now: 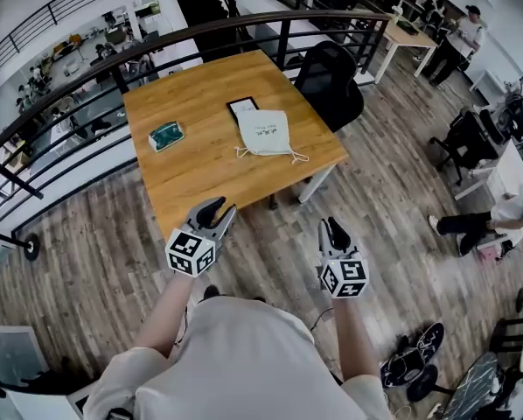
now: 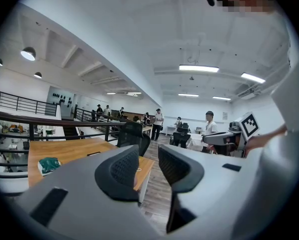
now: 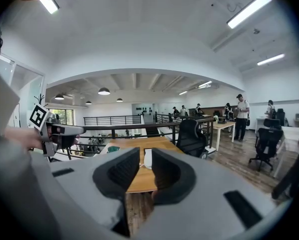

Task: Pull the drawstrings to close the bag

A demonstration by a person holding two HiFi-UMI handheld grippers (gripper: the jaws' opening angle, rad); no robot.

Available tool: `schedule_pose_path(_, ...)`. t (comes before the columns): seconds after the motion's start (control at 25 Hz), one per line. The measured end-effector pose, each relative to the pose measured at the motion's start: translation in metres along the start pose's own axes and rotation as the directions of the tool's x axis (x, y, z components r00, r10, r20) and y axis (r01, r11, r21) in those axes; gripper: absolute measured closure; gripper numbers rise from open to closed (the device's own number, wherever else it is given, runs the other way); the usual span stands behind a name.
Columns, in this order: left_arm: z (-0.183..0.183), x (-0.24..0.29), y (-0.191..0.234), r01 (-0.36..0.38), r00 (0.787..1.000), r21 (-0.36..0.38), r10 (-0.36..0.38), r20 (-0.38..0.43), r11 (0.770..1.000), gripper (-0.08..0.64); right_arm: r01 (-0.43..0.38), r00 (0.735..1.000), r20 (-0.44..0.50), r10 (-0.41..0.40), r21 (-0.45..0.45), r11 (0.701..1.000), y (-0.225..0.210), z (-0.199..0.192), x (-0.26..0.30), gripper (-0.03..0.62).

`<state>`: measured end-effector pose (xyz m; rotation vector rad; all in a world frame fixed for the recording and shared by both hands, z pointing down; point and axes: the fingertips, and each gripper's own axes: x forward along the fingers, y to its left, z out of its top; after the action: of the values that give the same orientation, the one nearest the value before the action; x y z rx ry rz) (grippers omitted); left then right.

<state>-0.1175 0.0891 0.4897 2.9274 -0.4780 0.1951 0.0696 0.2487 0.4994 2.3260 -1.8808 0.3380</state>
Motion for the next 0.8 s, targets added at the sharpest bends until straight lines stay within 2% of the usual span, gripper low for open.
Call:
schedule_pose_path(0.48, -0.017, 0.012, -0.021, -0.053, 0.999, -0.018, 0.052, -0.013, 0.998, 0.443, -0.030, 0.999, -0.029, 0.030, 0.003, 1.000, -0.030, -0.018, -0.003, 0.532)
schedule_pose_path(0.8, -0.021, 0.033, -0.007, -0.050, 0.998, -0.019, 0.049, -0.040, 0.999, 0.443, -0.033, 0.998, -0.059, 0.034, 0.015, 0.999, -0.039, -0.025, 0.023, 0.532)
